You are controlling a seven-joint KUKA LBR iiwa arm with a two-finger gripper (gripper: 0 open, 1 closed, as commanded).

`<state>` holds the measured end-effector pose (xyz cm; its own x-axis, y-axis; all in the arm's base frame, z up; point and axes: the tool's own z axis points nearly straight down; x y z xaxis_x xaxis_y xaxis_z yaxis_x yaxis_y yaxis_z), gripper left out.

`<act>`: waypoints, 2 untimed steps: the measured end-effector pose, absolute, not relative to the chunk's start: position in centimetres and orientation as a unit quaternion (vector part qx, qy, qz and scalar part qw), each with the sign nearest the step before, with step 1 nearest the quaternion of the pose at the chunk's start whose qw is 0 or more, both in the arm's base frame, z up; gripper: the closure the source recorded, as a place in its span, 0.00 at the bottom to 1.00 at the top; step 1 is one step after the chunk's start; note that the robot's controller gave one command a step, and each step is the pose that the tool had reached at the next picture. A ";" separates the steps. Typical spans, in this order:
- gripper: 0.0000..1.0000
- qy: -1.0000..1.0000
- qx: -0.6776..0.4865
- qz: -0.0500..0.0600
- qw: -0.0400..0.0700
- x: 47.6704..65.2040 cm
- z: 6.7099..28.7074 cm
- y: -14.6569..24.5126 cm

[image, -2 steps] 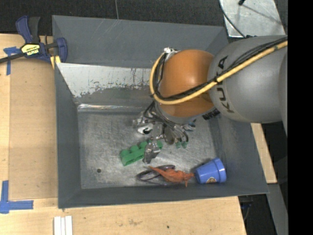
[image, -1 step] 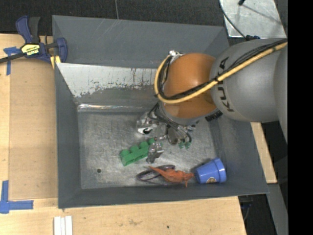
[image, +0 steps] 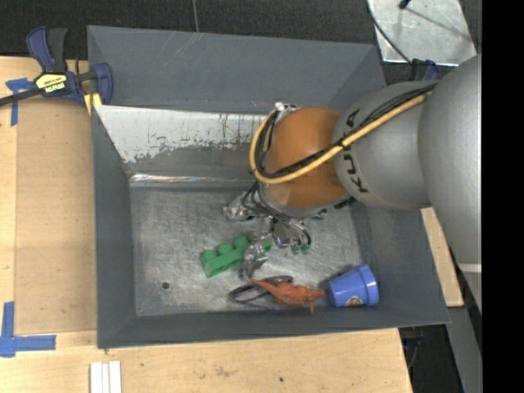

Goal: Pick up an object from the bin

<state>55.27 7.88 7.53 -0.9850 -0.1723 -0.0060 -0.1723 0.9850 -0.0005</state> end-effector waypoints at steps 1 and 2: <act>1.00 0.998 -0.069 0.001 0.012 55.1 7.7 8.2; 1.00 0.998 -0.068 0.001 0.012 55.1 7.7 8.2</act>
Offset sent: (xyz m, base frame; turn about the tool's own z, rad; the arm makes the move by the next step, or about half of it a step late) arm 0.0000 0.0000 0.0000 0.0000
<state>55.12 8.17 7.69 -0.9904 -0.1361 -0.0249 -0.1362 0.9907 0.0009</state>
